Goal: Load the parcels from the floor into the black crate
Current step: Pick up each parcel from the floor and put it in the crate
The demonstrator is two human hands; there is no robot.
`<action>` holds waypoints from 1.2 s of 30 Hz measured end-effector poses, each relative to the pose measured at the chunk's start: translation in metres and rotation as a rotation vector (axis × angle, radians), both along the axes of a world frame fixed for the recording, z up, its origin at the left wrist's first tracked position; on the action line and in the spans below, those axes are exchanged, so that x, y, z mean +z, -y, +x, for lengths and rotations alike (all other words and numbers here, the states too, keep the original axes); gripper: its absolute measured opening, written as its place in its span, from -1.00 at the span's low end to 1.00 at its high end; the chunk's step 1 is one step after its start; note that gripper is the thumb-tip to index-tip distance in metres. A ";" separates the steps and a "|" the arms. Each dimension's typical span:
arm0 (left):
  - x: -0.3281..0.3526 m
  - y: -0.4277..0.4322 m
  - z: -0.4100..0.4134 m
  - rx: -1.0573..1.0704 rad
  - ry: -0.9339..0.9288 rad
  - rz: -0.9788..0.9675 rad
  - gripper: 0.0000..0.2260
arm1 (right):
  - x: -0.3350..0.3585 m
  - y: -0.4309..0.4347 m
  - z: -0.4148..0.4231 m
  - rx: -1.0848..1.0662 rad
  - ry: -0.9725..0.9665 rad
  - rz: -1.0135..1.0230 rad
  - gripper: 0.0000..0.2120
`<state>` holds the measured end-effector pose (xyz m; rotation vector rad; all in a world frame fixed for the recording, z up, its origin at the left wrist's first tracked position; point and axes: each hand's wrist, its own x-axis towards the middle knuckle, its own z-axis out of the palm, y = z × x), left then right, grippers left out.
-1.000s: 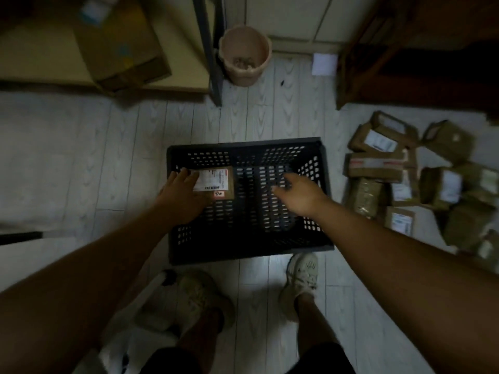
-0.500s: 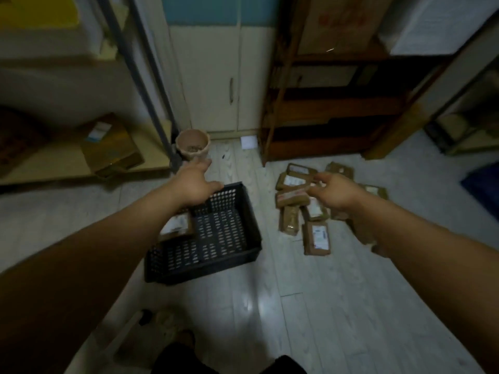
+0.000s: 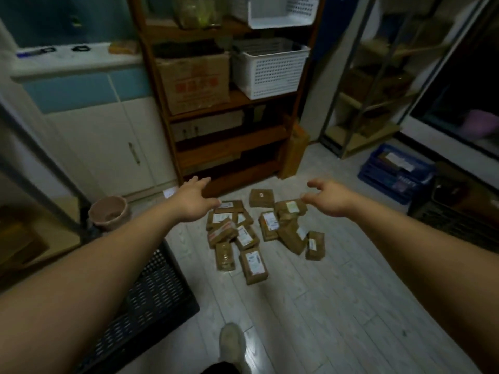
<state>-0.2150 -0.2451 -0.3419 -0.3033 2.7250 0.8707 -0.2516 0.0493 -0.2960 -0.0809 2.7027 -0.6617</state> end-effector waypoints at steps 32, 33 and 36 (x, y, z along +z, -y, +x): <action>-0.229 -0.272 -0.380 0.299 0.245 0.214 -0.59 | -0.268 -0.238 -0.470 0.339 0.427 0.089 -0.52; -0.249 -0.279 -0.384 0.289 0.295 0.210 -0.56 | -0.291 -0.242 -0.480 0.332 0.455 0.090 -0.46; -0.317 -0.289 -0.401 0.273 0.429 0.285 -0.53 | -0.364 -0.245 -0.504 0.306 0.536 0.066 -0.39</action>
